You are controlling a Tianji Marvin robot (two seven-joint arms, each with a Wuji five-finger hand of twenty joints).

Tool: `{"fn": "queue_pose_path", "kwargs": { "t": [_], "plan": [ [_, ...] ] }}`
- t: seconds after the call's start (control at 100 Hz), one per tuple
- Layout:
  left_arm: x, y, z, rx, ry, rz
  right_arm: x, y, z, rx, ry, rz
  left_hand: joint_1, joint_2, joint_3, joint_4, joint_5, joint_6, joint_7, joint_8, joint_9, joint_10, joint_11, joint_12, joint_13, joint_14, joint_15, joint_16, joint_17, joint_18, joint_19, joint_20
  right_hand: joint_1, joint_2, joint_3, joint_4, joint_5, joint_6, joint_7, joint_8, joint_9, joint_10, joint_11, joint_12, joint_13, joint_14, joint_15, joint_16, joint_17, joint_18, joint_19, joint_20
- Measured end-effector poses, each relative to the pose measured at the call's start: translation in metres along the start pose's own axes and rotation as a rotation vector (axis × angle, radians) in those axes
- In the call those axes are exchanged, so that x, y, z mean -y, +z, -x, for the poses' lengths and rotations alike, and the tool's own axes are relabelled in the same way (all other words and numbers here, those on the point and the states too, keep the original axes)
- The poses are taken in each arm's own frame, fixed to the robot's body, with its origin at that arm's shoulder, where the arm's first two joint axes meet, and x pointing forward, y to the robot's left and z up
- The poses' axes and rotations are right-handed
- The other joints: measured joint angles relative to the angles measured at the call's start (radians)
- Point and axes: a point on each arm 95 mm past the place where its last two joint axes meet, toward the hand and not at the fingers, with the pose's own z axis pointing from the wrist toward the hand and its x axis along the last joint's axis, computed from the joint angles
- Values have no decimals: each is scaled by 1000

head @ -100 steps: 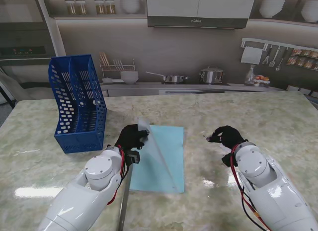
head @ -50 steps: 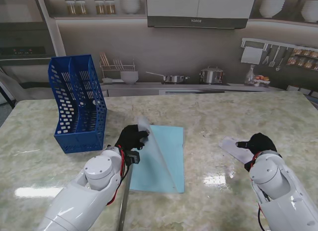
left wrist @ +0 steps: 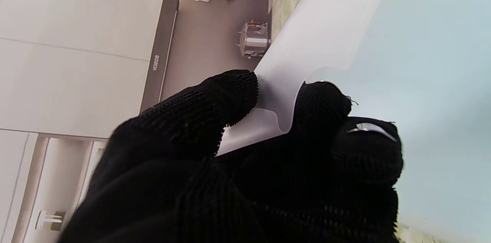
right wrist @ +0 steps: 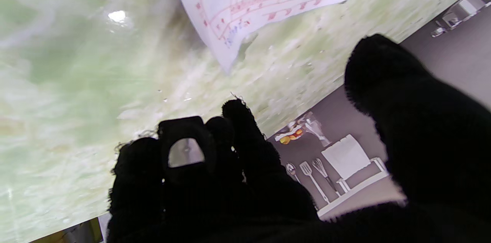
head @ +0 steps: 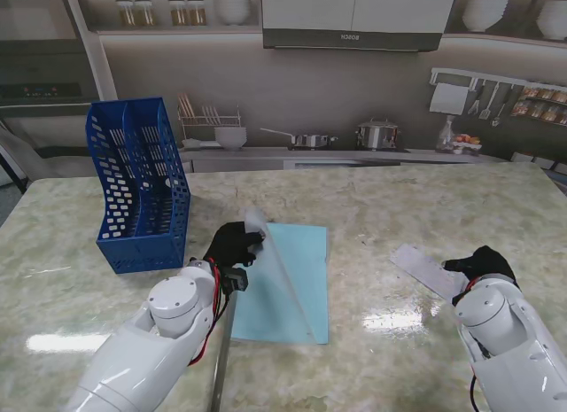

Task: Open the sliding file folder, put the receipt in and insert it into the document holder

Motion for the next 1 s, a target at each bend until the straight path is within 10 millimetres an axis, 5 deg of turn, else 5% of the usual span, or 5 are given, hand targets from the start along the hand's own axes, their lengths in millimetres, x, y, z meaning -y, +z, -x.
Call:
{"fn": "queue_pose_path", "kwargs": {
  "t": [0.19,0.59,0.9,1.0],
  "plan": [
    [0,0,0,3,-6,3,4,8,5,34,-5,1,0,0,8,0,0,1,0,0,0,1,0,0,1,0,0,-1,0,0,1,0,0,-8,10,0,1,1,-1,0,20,-2,8,0,24,0,4,0,23,5,3,0],
    [0,0,1,12,-15,11,18,15,7,66,-4,-31,0,0,9,0,0,1,0,0,0,2,0,0,1,0,1,-1,1,0,3,-1,3,-33,22,0,113,-36,116,21,200,-87,62,13,186,-39,105,-89,144,6,43,1],
    [0,0,1,15,-22,13,24,19,6,91,7,-36,0,0,9,0,0,1,0,0,0,2,0,0,1,0,1,-3,1,0,4,-2,152,-45,32,0,191,-83,261,33,336,-152,99,22,314,-72,178,-195,265,6,97,-84],
    [0,0,2,17,-24,13,26,20,5,101,10,-31,0,0,10,0,0,1,0,0,0,2,0,0,1,0,1,-3,2,0,4,-7,200,-45,32,-10,220,-106,357,-51,379,-173,109,24,346,-83,189,-202,305,5,113,-121]
  ]
}}
